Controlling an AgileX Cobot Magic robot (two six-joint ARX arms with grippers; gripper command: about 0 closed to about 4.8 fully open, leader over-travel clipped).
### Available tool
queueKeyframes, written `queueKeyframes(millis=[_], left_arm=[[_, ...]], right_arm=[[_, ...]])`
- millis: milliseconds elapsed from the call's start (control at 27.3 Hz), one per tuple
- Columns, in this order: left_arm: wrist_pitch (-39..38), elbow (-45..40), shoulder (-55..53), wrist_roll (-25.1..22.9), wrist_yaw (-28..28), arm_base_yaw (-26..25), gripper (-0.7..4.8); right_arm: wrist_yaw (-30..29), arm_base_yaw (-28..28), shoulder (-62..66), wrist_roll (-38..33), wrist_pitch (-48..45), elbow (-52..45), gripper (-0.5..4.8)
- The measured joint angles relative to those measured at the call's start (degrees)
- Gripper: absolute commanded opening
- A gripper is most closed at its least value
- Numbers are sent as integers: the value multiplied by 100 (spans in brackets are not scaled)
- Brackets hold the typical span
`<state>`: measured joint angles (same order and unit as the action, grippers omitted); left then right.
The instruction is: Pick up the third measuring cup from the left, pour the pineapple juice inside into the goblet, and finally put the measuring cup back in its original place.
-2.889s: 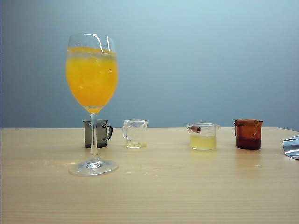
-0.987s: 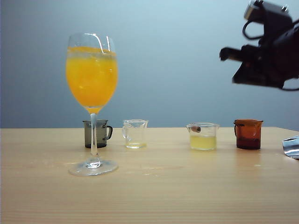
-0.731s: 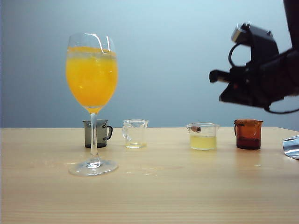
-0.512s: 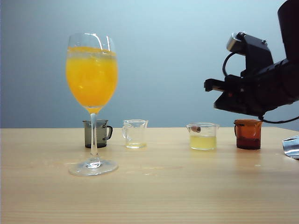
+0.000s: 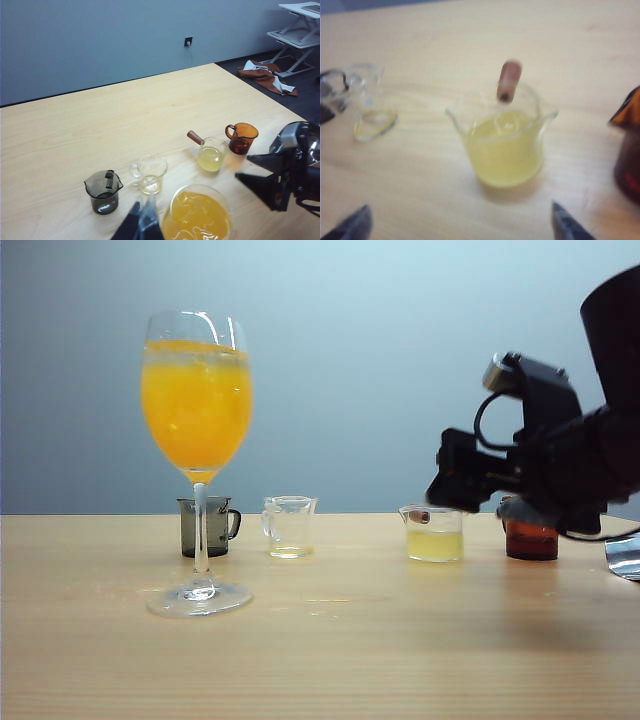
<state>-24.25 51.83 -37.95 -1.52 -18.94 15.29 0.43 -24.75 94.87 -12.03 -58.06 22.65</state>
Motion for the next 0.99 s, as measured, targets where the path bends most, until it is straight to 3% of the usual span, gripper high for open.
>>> queueKeyframes(millis=[293, 987], left_arm=[[0, 0, -2, 0, -44, 0, -5], [4, 0, -2, 0, -275, 0, -5]], right_arm=[[-42, 0, 623, 2, -540, 94, 479], [199, 2, 1438, 59, -595, 890, 479]])
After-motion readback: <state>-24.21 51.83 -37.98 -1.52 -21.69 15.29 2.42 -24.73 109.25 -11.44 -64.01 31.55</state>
